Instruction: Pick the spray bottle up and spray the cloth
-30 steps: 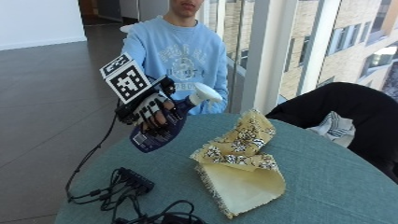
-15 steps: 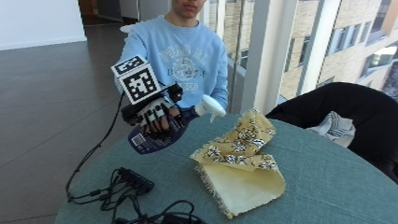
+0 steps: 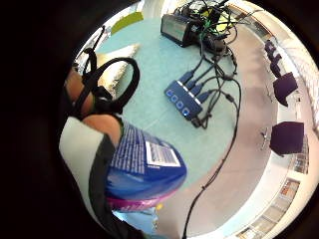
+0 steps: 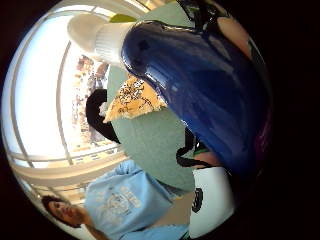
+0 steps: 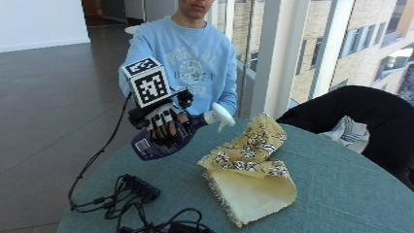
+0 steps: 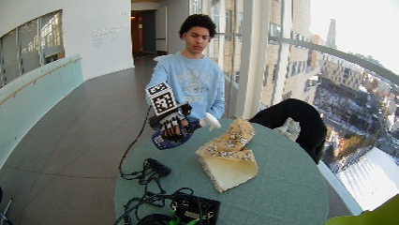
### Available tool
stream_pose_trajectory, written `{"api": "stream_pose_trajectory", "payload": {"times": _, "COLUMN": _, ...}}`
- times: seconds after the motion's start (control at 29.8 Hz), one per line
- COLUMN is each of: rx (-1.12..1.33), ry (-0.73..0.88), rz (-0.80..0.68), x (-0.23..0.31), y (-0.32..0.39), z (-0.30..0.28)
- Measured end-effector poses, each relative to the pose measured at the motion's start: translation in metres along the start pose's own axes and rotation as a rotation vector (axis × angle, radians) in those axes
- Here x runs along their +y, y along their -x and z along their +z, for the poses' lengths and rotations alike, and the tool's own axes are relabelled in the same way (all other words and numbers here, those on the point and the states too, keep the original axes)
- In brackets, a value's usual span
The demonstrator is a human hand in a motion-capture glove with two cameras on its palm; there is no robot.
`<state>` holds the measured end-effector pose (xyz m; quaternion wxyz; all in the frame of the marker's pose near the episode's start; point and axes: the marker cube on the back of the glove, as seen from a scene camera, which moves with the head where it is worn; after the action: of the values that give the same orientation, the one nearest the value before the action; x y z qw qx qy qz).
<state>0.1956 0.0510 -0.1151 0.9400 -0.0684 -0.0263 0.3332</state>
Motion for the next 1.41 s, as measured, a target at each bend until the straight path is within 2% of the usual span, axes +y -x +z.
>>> {"api": "stream_pose_trajectory", "payload": {"times": 1.07, "rx": -0.025, "ry": 0.006, "rz": -0.046, "x": -0.001, "y": 0.005, "z": -0.002}}
{"api": "stream_pose_trajectory", "payload": {"times": 1.41, "rx": -0.27, "ry": -0.132, "rz": -0.147, "x": 0.005, "y": 0.042, "z": -0.018}}
